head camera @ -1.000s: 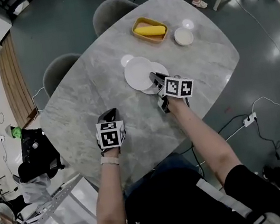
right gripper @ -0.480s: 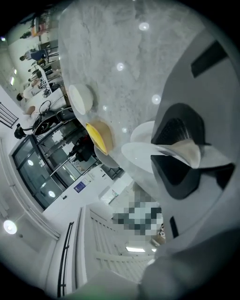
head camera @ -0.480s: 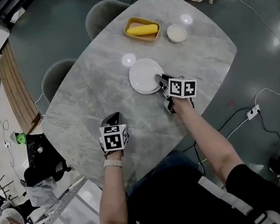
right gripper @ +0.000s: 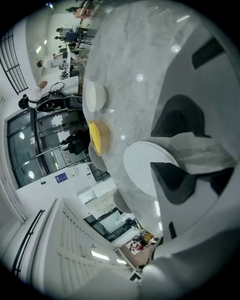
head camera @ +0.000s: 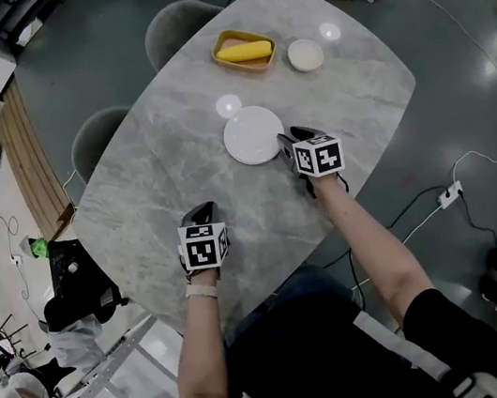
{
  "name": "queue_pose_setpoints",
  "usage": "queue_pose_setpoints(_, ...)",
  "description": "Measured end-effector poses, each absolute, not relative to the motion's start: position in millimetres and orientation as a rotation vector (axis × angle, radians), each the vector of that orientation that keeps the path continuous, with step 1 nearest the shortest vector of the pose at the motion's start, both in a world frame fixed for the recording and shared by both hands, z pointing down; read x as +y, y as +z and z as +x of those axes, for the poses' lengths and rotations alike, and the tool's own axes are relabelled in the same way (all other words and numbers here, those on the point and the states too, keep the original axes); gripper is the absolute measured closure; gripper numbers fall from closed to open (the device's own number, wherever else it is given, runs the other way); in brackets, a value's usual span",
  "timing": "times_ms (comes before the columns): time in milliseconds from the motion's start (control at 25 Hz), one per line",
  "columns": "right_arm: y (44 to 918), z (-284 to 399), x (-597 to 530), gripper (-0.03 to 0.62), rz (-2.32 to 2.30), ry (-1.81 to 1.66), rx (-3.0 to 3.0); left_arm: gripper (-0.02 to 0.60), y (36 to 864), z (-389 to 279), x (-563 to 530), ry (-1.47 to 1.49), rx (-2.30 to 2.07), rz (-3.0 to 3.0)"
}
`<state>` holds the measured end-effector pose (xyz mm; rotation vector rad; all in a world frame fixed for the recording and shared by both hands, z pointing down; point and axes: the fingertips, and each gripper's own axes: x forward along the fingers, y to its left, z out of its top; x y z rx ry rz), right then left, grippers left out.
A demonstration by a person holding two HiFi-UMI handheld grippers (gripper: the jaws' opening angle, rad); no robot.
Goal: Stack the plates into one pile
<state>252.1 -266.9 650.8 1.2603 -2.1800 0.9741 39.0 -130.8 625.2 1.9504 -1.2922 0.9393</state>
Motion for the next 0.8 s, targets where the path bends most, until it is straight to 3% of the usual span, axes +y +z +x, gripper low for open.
queue_pose_setpoints(480, 661, 225, -263, 0.411, 1.225, 0.999, -2.179, 0.574, 620, 20, -101, 0.918, -1.342, 1.899)
queue_pose_setpoints(800, 631, 217, -247, 0.413, 1.301, 0.790, -2.174, 0.574, 602, -4, -92, 0.869, -1.377, 1.938)
